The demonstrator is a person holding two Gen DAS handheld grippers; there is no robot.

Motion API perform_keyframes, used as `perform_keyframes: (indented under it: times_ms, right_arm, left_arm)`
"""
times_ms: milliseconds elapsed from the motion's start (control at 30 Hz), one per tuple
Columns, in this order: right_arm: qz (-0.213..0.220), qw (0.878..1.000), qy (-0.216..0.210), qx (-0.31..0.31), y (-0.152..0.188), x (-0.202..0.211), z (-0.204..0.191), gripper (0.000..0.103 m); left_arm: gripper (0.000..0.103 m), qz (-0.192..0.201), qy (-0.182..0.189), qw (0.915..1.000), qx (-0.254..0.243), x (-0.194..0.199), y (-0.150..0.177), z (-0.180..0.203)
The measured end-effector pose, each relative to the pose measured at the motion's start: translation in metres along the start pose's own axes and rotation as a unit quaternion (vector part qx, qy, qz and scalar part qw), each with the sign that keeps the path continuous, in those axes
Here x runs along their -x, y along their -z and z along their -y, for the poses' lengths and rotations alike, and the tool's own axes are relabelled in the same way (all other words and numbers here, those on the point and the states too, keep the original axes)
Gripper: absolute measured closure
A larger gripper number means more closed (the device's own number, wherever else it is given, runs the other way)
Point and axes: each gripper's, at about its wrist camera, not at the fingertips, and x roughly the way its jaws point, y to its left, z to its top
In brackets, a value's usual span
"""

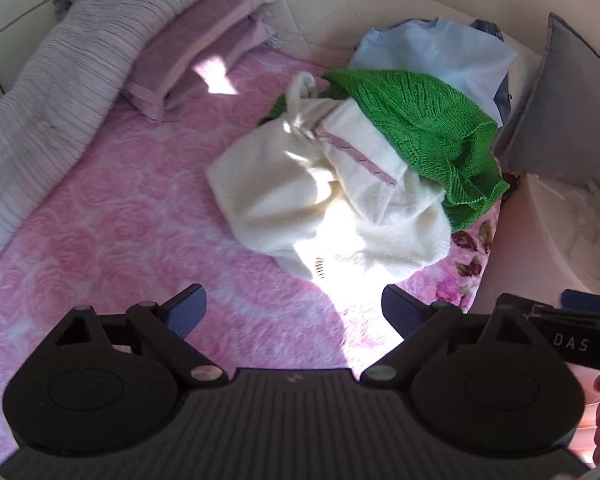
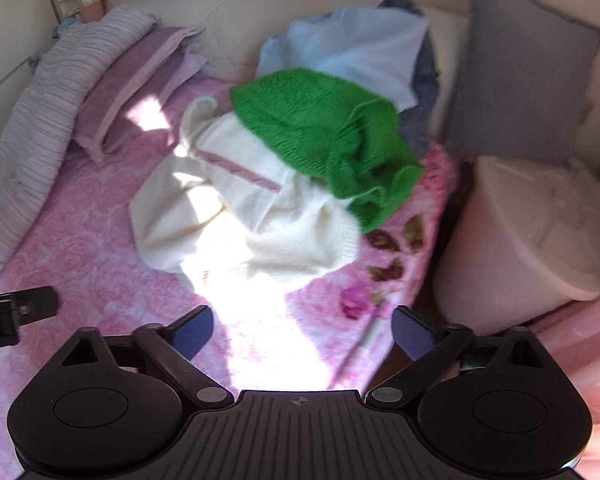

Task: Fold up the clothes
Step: 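Reach both grippers down to the cream-white sweater under the green sweater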

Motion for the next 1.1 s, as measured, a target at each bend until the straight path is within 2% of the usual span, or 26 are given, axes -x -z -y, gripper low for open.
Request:
perform_keyframes:
  times_ms: [200,300,500,700,1100]
  right_arm:
    - [-0.009,1.000,-0.001,-0.012,-0.020,-0.046,0.026,0.017]
    - [-0.011,1.000,-0.002,-0.021,-0.032,-0.068,0.038,0.017]
    - [-0.012,0.999,-0.015,-0.031,-0.053,-0.112,0.050,0.017]
    - [-0.023,0.999,-0.023,-0.042,-0.062,-0.155,0.056,0.019]
    - [-0.064,0.995,-0.001,-0.078,-0.085,-0.225,0.084,0.021]
  left_arm:
    - [0.021,-0.031,0.012,0.9995,-0.004,-0.056,-0.026,0.014]
    - [0.021,-0.037,0.014,0.9992,0.000,-0.080,-0.039,0.017]
    - [0.021,-0.045,0.008,0.9984,-0.032,-0.124,-0.061,0.029]
    - [0.021,-0.060,0.013,0.9976,-0.032,-0.158,-0.075,0.030]
    - [0.021,-0.087,0.028,0.9955,-0.026,-0.221,-0.103,0.033]
